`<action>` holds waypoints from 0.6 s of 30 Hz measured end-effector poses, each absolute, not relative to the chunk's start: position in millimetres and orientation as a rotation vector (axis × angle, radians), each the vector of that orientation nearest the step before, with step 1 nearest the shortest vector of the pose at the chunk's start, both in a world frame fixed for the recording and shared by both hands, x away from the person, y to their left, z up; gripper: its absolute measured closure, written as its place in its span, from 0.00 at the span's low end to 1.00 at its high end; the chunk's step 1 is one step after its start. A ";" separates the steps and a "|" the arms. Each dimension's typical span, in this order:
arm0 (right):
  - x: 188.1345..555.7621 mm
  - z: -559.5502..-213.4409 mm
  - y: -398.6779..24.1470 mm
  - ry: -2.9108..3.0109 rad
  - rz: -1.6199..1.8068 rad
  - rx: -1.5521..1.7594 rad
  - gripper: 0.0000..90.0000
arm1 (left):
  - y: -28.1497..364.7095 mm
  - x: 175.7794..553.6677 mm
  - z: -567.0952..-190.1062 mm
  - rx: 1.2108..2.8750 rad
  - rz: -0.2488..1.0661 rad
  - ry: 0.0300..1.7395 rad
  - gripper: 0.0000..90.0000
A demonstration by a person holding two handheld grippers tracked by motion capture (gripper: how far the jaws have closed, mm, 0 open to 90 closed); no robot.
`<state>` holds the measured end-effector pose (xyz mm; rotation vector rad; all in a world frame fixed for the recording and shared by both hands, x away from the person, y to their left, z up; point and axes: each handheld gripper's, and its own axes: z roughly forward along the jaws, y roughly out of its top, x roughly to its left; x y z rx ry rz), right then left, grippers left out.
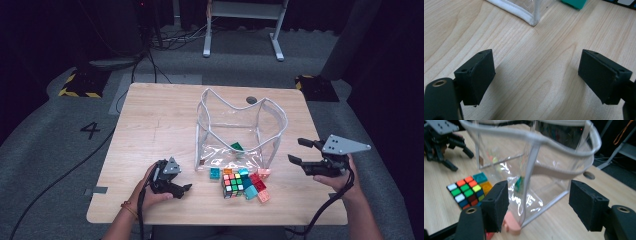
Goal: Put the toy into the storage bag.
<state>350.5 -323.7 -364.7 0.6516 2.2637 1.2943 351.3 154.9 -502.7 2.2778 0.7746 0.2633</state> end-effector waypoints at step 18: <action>317.8 -464.1 -306.1 2.506 1.306 0.751 0.39 | 154.9 350.9 -502.8 2.275 0.264 0.778 0.16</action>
